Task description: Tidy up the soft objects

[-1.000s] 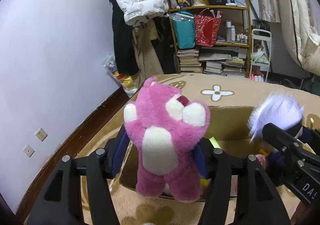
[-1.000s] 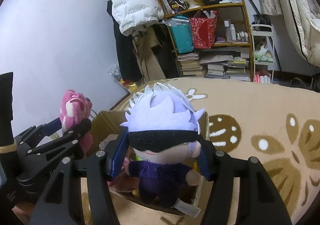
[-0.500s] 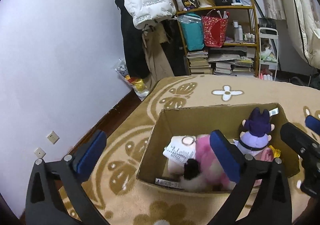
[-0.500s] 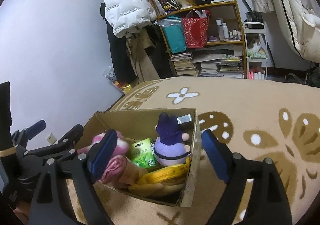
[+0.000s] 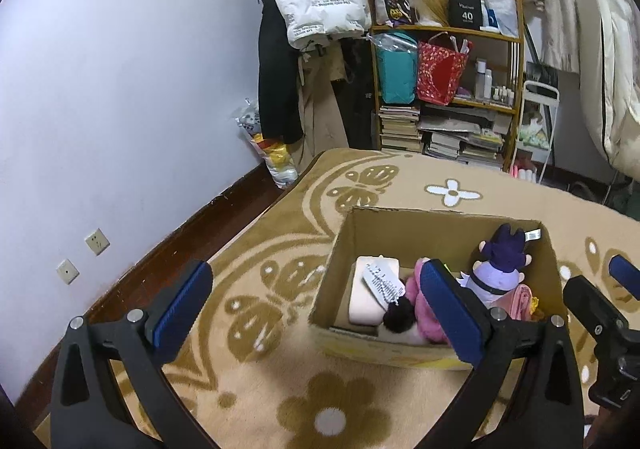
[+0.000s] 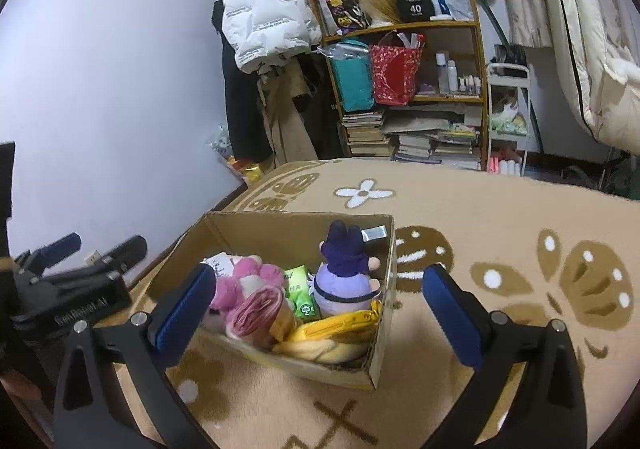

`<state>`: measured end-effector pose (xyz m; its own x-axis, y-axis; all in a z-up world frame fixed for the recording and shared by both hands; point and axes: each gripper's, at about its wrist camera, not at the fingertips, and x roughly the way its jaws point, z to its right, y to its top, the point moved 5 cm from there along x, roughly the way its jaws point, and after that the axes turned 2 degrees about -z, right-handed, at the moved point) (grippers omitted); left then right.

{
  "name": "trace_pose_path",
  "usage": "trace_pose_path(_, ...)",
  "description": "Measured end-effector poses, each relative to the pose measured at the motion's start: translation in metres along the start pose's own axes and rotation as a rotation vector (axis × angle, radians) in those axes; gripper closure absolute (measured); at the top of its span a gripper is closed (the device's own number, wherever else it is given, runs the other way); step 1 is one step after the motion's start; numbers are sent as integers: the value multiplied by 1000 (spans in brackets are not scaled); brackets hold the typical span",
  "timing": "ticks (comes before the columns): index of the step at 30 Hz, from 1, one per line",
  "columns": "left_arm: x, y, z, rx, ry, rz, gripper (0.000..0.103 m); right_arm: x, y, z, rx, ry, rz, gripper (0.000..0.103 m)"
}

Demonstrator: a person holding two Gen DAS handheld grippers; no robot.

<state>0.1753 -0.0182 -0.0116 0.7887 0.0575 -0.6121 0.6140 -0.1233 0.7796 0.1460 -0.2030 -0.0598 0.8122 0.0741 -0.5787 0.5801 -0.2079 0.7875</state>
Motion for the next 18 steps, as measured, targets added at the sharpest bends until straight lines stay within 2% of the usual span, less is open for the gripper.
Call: trace_pose_path(18,-70,-10,-14,63,-14,50,0,-68,-1,-30,-78,-7,61,0)
